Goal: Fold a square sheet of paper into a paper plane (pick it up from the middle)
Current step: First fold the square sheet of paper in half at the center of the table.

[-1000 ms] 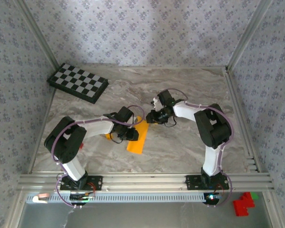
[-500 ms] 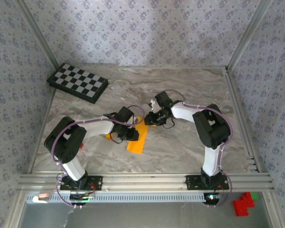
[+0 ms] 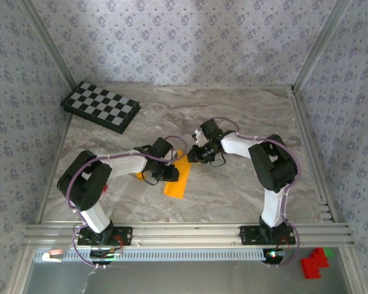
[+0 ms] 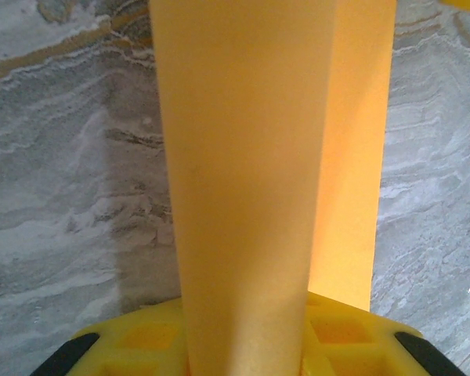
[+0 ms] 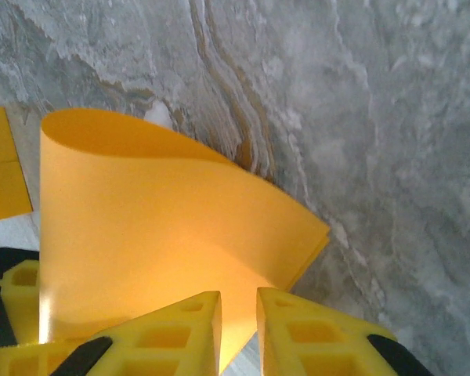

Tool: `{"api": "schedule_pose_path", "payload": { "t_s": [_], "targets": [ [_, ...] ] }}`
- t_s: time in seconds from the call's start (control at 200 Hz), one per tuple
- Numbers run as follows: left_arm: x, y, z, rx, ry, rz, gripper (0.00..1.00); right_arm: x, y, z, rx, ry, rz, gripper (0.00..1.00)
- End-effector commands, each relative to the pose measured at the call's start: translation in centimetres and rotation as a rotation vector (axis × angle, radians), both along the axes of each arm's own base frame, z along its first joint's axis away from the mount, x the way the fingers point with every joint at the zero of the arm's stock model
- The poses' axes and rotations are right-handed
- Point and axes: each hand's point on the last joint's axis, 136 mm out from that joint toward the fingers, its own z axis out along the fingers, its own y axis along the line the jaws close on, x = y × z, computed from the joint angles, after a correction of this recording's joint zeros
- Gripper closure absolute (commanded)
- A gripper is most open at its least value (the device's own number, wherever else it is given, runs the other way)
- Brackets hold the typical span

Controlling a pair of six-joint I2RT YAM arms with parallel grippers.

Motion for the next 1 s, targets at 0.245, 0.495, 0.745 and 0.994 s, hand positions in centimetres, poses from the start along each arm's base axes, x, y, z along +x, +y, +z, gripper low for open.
{"api": "schedule_pose_path", "payload": {
  "t_s": [0.245, 0.495, 0.745, 0.994],
  "targets": [
    [-5.5, 9.5, -5.5, 0.415, 0.183, 0.021, 0.74, -1.2, 0.6, 1.2, 0.038, 0.019, -0.003, 0.85],
    [-5.5, 9.4, -5.5, 0.414, 0.182, 0.018, 0.74, 0.0, 0.2, 2.2, 0.064, 0.013, -0.057, 0.85],
    [-5.5, 9.4, -5.4, 0.415, 0.180, 0.018, 0.74, 0.6, 0.0, 2.3, 0.064, 0.012, -0.086, 0.85],
    [-5.6, 9.4, -5.4, 0.416, 0.178, 0.017, 0.74, -0.4, 1.7, 1.6, 0.067, 0.042, -0.043, 0.85]
  ]
}}
